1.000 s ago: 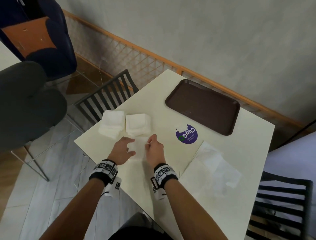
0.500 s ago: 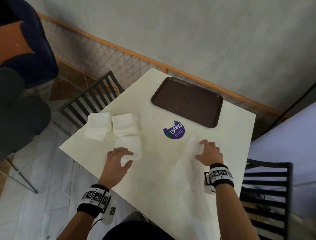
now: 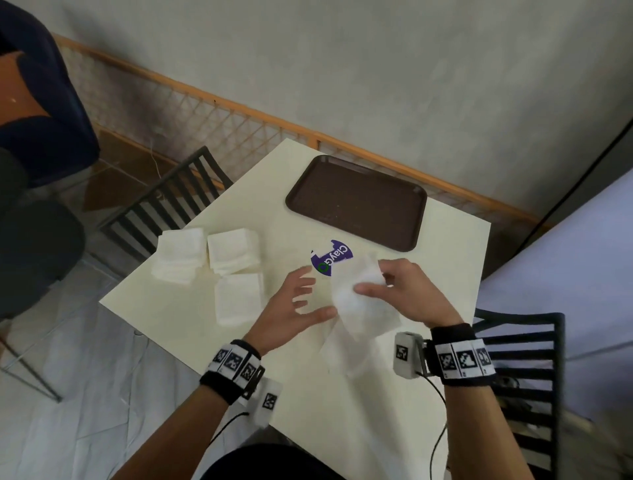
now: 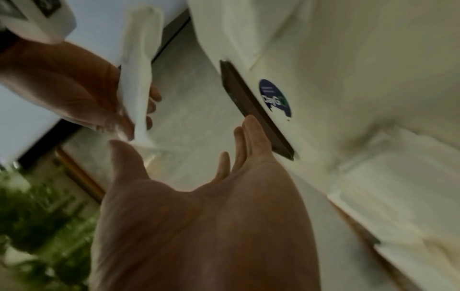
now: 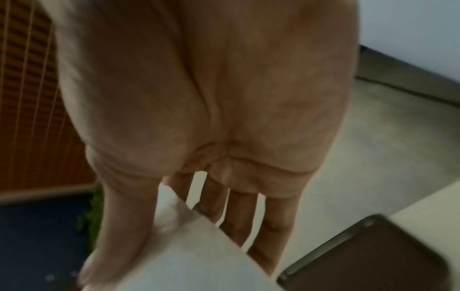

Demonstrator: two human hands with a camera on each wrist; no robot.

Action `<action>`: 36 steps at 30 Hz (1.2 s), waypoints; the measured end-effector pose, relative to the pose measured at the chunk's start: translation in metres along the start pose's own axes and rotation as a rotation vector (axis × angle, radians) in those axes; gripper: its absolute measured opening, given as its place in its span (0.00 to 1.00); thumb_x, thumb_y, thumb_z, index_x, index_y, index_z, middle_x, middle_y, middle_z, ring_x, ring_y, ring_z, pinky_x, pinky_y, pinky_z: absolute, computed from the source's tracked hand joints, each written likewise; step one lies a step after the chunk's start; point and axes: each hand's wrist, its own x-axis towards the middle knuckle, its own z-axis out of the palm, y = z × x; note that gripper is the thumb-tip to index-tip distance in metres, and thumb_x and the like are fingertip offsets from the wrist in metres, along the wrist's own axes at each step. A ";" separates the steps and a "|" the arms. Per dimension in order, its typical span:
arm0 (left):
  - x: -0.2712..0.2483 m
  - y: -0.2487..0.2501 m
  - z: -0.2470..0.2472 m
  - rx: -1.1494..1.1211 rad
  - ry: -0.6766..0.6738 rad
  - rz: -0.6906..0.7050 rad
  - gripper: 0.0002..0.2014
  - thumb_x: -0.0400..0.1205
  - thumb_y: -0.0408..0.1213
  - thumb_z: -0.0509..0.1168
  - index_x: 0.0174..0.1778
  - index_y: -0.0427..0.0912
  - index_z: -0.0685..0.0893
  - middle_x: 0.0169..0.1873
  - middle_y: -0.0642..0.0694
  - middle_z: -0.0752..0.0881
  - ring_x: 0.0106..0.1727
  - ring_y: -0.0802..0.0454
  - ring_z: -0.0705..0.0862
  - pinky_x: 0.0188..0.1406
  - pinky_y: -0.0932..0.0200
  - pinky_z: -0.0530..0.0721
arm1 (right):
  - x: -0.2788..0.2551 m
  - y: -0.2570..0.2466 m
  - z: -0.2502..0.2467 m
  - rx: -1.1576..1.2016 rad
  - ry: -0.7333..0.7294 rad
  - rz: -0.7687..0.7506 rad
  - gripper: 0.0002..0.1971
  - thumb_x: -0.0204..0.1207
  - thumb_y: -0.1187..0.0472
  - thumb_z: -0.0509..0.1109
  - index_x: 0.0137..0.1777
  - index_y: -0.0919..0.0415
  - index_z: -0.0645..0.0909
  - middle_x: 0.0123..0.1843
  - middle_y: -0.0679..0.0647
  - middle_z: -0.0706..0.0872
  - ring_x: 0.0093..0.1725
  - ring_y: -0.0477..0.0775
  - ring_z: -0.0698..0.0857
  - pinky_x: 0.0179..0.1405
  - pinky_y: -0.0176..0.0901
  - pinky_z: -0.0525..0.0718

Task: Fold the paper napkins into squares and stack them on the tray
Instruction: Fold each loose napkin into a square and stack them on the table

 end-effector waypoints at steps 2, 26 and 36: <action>0.005 0.018 0.008 -0.207 -0.032 -0.019 0.38 0.76 0.52 0.83 0.82 0.57 0.76 0.71 0.49 0.89 0.75 0.54 0.87 0.75 0.49 0.85 | -0.004 -0.022 0.000 0.218 -0.013 -0.080 0.08 0.86 0.53 0.81 0.61 0.53 0.96 0.58 0.48 0.98 0.58 0.54 0.97 0.61 0.56 0.95; -0.009 0.075 -0.042 -0.135 0.255 0.314 0.13 0.90 0.18 0.62 0.51 0.33 0.92 0.46 0.44 0.94 0.50 0.46 0.93 0.53 0.54 0.93 | 0.027 -0.032 0.074 0.884 0.225 -0.272 0.27 0.83 0.87 0.66 0.41 0.55 0.96 0.43 0.60 0.93 0.43 0.59 0.90 0.40 0.43 0.86; -0.009 0.080 -0.051 -0.120 0.294 0.319 0.06 0.89 0.23 0.69 0.49 0.34 0.90 0.44 0.43 0.92 0.46 0.48 0.89 0.51 0.56 0.89 | 0.032 -0.048 0.077 0.966 0.192 -0.179 0.18 0.85 0.73 0.59 0.51 0.65 0.94 0.52 0.60 0.93 0.52 0.59 0.89 0.50 0.49 0.83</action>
